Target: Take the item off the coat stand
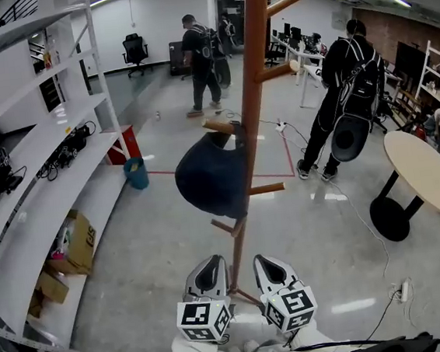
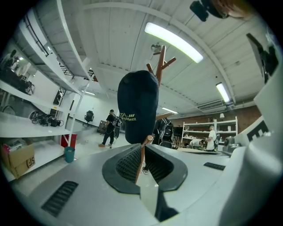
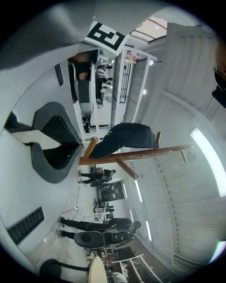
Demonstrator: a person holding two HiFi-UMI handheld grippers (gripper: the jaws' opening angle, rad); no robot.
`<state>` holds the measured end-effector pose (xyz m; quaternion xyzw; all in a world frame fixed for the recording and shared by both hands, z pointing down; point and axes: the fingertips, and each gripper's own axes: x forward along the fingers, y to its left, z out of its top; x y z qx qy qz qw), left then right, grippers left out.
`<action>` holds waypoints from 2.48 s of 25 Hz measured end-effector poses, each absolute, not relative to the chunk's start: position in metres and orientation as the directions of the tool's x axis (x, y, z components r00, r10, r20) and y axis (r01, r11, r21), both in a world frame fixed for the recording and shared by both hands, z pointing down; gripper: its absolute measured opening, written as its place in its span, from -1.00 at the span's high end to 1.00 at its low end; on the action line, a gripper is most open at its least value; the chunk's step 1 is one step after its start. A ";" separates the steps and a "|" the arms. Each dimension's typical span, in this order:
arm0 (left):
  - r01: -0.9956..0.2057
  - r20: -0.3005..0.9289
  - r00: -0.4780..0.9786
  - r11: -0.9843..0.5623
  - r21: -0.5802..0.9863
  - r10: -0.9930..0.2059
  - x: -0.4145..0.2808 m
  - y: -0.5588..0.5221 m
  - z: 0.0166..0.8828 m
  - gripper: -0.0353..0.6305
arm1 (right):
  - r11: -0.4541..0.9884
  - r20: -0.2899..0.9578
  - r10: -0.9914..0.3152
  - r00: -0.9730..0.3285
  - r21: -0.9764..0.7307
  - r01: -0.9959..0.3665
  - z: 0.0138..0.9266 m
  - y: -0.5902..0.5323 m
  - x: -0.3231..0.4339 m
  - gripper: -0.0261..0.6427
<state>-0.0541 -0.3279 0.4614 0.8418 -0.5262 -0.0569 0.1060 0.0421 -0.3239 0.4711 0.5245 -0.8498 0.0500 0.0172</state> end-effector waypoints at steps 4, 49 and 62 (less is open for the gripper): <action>-0.886 0.012 0.416 -0.403 0.228 -0.909 -0.056 -0.335 0.454 0.88 | 0.451 0.091 -0.885 -0.457 -0.083 -0.889 0.475 -0.326 0.047 0.89; -0.860 -0.206 0.500 -0.510 -0.001 -0.841 -0.094 -0.445 0.320 -0.16 | 0.435 0.096 -0.889 -0.448 -0.129 -0.891 0.481 -0.355 0.053 0.89; -0.842 -0.199 0.527 -0.539 0.011 -0.827 -0.080 -0.438 0.316 0.07 | 0.414 0.105 -0.897 -0.429 -0.135 -0.900 0.483 -0.356 0.065 0.89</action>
